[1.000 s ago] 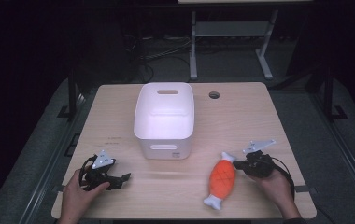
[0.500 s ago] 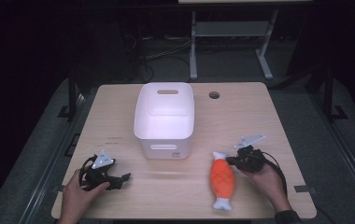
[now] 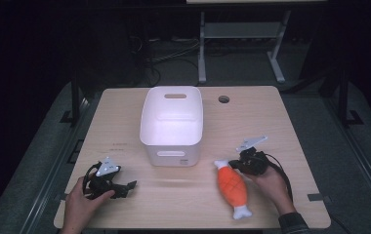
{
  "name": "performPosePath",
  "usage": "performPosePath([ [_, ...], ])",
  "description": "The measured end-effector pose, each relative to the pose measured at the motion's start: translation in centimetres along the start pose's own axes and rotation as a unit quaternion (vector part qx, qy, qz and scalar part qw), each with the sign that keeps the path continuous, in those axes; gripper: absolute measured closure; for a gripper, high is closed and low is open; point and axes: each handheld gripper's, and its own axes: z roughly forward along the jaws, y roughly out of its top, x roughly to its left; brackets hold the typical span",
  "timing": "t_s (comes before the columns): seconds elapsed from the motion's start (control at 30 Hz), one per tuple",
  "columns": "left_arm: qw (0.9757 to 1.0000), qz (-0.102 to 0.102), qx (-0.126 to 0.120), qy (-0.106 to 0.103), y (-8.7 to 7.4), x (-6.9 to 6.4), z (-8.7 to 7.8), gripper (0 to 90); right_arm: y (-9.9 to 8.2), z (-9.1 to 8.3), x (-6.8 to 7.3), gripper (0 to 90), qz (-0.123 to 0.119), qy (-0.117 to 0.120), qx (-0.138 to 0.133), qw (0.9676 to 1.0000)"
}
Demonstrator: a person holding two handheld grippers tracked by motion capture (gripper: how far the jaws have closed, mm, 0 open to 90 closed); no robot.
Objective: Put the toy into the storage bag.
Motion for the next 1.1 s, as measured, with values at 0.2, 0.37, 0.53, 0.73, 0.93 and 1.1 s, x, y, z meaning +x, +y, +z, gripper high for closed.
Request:
performPosePath([
  [0.2, 1.0000, 0.000, 0.000, 0.000, 0.0, 0.0, 0.0, 12.7, 1.1, 0.7, 0.2, 89.8, -0.009, 0.007, 0.000, 0.9999],
  [0.37, 1.0000, 0.000, 0.000, 0.000, 0.0, 0.0, 0.0, 12.7, 1.8, 1.4, 0.4, 89.9, -0.016, 0.016, 0.003, 0.9997],
  [0.53, 1.0000, 0.000, 0.000, 0.000, 0.0, 0.0, 0.0, 12.7, 2.6, 2.0, 0.9, 89.9, -0.023, 0.025, 0.008, 0.9994],
  [0.73, 1.0000, 0.000, 0.000, 0.000, 0.0, 0.0, 0.0, 12.7, 3.6, 2.8, 1.7, 89.8, -0.035, 0.039, 0.014, 0.9985],
  [0.93, 1.0000, 0.000, 0.000, 0.000, 0.0, 0.0, 0.0, 12.7, 4.0, 3.2, 2.2, 89.8, -0.045, 0.041, 0.019, 0.9980],
  [1.1, 1.0000, 0.000, 0.000, 0.001, 0.0, 0.0, 0.0, 12.7, 3.7, 2.3, 1.7, 89.5, -0.031, 0.033, 0.008, 0.9989],
])
